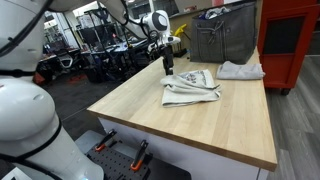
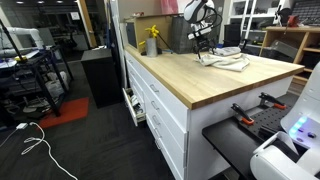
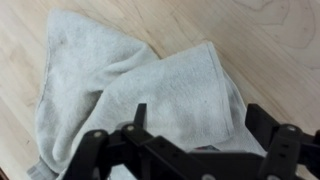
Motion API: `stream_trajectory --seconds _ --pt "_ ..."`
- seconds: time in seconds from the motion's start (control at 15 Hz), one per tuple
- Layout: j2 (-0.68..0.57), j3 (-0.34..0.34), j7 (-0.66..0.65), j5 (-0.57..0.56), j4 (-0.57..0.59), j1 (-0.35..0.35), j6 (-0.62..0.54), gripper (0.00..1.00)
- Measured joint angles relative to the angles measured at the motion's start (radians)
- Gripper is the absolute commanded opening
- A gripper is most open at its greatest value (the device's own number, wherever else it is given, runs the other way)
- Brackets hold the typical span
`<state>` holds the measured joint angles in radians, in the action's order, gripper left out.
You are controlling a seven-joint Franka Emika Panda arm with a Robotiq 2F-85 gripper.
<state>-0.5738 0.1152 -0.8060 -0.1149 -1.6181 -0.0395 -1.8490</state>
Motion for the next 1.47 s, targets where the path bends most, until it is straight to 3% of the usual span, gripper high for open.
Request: stream_trajectory --seconds 0.07,0.13,0.27,0.73,0.87,1.47 --pt "-0.001 0.001 0.000 -0.007 0.000 0.000 -0.004 1.00" --pt "-0.002 0.003 0.000 -0.016 0.000 0.000 -0.007 0.75" --pt "-0.007 0.007 0.000 -0.032 0.000 0.000 -0.014 0.66" --pt "-0.019 0.013 -0.001 -0.047 -0.001 0.000 -0.035 0.12" --pt "-0.019 0.017 -0.002 -0.053 -0.001 0.000 -0.037 0.00" --pt "0.042 0.066 -0.041 -0.069 -0.001 0.002 -0.062 0.01"
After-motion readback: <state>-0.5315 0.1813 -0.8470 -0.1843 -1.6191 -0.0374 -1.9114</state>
